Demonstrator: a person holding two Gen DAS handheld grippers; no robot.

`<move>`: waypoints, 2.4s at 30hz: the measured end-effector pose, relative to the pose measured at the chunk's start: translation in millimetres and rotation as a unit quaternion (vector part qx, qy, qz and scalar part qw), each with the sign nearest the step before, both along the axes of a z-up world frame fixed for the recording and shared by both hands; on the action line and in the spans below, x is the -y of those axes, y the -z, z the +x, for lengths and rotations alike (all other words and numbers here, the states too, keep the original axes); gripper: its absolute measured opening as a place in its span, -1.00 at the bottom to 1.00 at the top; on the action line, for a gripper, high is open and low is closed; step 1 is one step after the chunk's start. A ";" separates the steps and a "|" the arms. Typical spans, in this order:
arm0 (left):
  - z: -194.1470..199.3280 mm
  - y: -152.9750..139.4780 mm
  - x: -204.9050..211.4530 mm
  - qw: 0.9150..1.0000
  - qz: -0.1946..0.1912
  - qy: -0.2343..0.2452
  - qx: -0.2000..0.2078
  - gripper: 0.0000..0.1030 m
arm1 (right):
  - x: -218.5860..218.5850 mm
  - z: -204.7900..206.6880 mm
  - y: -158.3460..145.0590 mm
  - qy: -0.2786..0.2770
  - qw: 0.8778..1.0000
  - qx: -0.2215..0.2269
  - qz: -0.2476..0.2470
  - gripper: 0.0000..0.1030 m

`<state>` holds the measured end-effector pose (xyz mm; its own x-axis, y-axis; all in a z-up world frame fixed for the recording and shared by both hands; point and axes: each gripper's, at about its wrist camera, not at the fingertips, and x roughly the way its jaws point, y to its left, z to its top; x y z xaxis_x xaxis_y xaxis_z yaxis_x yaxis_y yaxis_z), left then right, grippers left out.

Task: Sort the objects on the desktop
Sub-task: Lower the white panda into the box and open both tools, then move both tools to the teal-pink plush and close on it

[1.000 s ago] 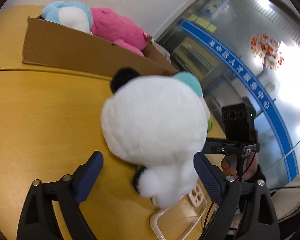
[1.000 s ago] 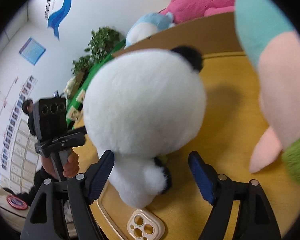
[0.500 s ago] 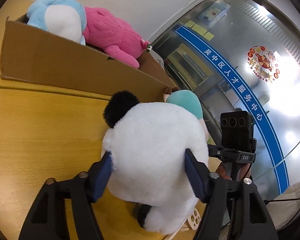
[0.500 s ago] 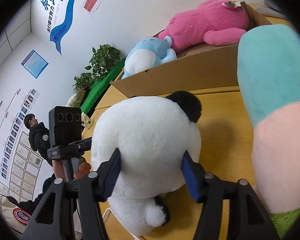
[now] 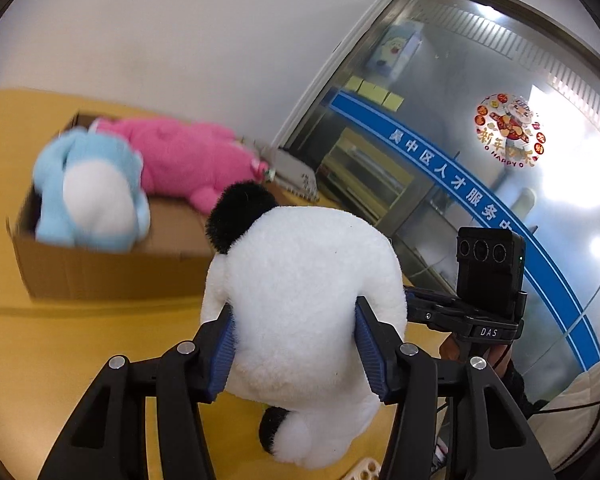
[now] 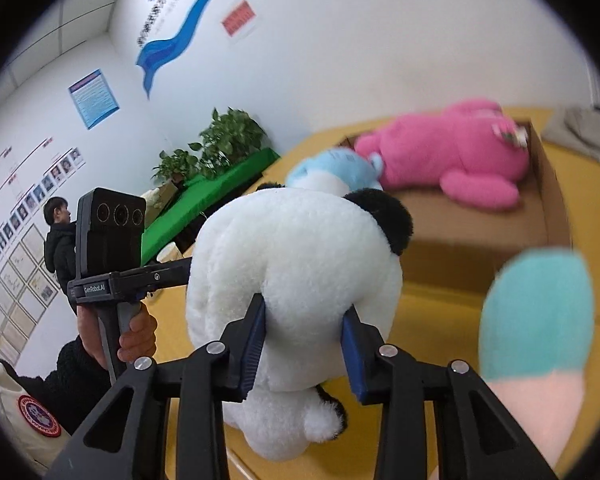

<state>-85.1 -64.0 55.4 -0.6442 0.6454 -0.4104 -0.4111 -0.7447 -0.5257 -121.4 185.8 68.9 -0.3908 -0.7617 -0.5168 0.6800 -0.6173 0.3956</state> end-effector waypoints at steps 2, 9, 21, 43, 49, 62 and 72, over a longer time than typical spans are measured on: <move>-19.2 -21.7 4.0 1.000 -0.012 -0.002 -0.019 0.13 | 7.8 -12.1 -23.6 -0.001 0.999 -0.033 0.012 -0.38; -126.2 -74.5 12.8 0.998 -0.036 -0.011 -0.054 0.16 | 21.3 -95.7 -90.6 0.011 0.995 -0.100 0.000 -0.37; -264.7 51.4 16.9 0.991 -0.084 -0.031 0.101 0.17 | 51.7 -241.1 18.9 0.018 0.997 0.054 0.053 -0.56; -271.3 42.3 -11.0 0.975 -0.204 -0.062 0.068 0.54 | 63.1 -255.3 29.9 0.041 0.992 0.063 0.100 0.24; -263.0 43.2 6.7 0.980 -0.174 -0.062 0.066 0.62 | 40.8 -250.6 34.7 0.041 0.994 0.065 0.077 0.27; -144.9 -0.7 12.7 0.981 -0.173 -0.081 -0.025 0.81 | -32.6 -153.6 -31.9 0.031 0.999 -0.013 0.009 0.52; -54.4 33.2 -79.5 0.995 -0.100 0.013 -0.001 0.99 | -129.5 -4.3 -39.1 0.082 0.994 -0.018 0.064 0.57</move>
